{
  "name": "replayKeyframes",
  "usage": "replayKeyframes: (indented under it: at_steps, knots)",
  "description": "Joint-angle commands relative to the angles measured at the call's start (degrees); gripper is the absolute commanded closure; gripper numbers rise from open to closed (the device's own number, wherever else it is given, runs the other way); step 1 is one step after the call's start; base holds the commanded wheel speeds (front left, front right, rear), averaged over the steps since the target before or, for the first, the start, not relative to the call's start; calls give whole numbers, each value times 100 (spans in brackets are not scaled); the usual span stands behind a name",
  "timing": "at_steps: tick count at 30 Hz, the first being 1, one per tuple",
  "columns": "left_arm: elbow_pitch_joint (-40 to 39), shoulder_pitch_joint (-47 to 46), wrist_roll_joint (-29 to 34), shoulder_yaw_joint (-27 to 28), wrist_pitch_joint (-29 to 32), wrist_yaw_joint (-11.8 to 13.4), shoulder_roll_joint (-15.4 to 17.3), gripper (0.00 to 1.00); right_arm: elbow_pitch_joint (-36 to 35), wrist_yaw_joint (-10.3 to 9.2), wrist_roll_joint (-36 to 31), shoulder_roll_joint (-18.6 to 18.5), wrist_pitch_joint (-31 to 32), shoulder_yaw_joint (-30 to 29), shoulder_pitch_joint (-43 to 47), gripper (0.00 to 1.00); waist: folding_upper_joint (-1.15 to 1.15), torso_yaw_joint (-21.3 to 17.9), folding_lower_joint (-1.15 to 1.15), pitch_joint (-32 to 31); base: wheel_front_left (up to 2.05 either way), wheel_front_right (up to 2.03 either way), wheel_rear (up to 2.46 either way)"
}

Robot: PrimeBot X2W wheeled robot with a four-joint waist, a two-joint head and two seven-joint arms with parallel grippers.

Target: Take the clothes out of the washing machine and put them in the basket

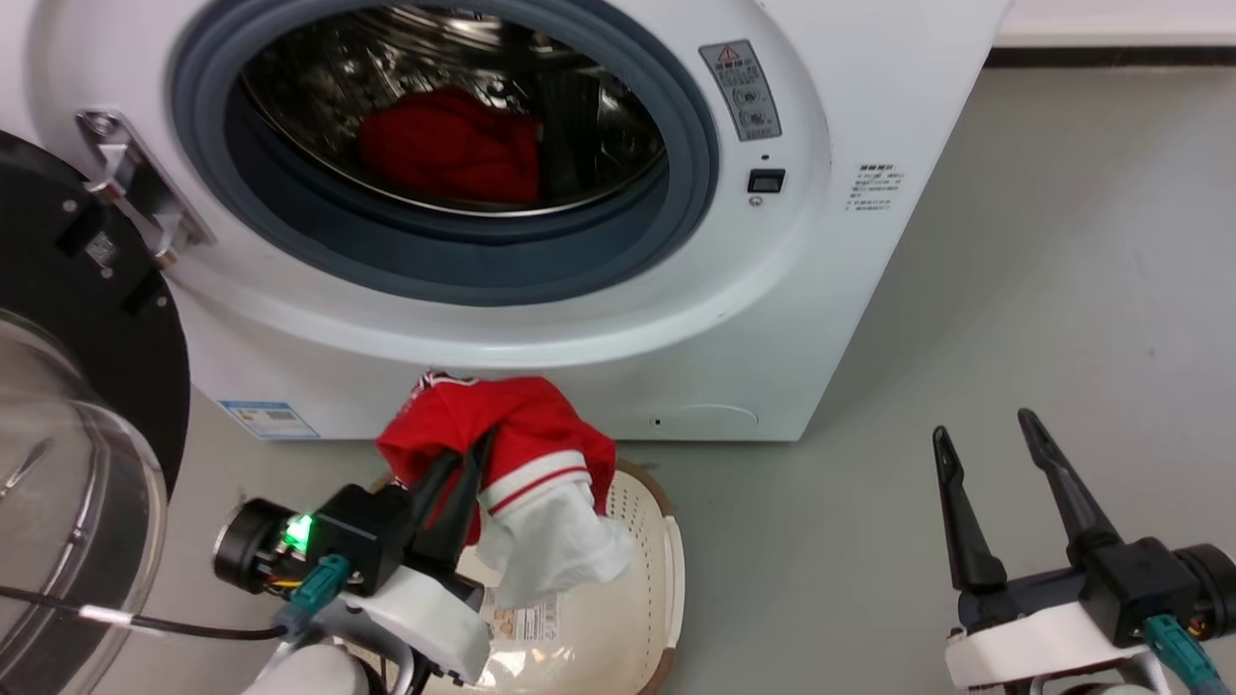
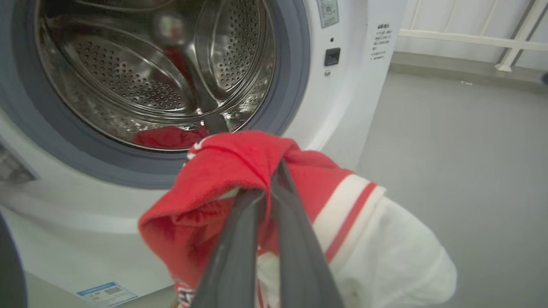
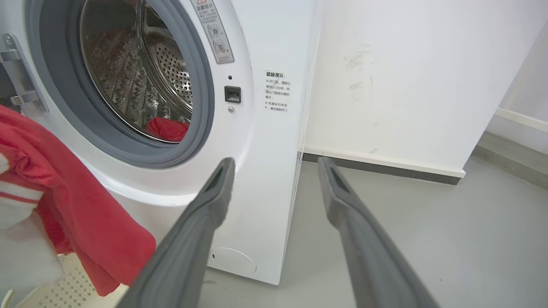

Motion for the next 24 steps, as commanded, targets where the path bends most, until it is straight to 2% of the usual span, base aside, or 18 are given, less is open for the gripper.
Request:
replayKeyframes:
  at_steps: [1,8,13,18,24]
  knots:
    - [165,46,-53,-32,-74,-85,-88,100,-30,-4,-18,6,-14,-13,-115,0,0,-60,0,222,0,0,0]
    - [1551,-275,-166,-146,-314,-555,-551,100,-124,-4,-60,5,-14,-22,-498,0,0,-270,0,976,0,0,0]
    - [2663,-724,-117,-294,-390,-1029,-869,100,-211,-5,-28,5,-14,-49,-861,0,0,-442,0,1629,0,0,0]
    - [4038,-1347,-22,-423,-387,-1468,-1139,100,-305,-4,44,4,-13,6,-1256,0,0,-667,0,2296,0,0,0]
    - [5720,-2137,102,-595,-252,-1858,-1448,100,-384,-4,189,7,-14,-21,-1587,0,0,-854,0,2933,0,0,0]
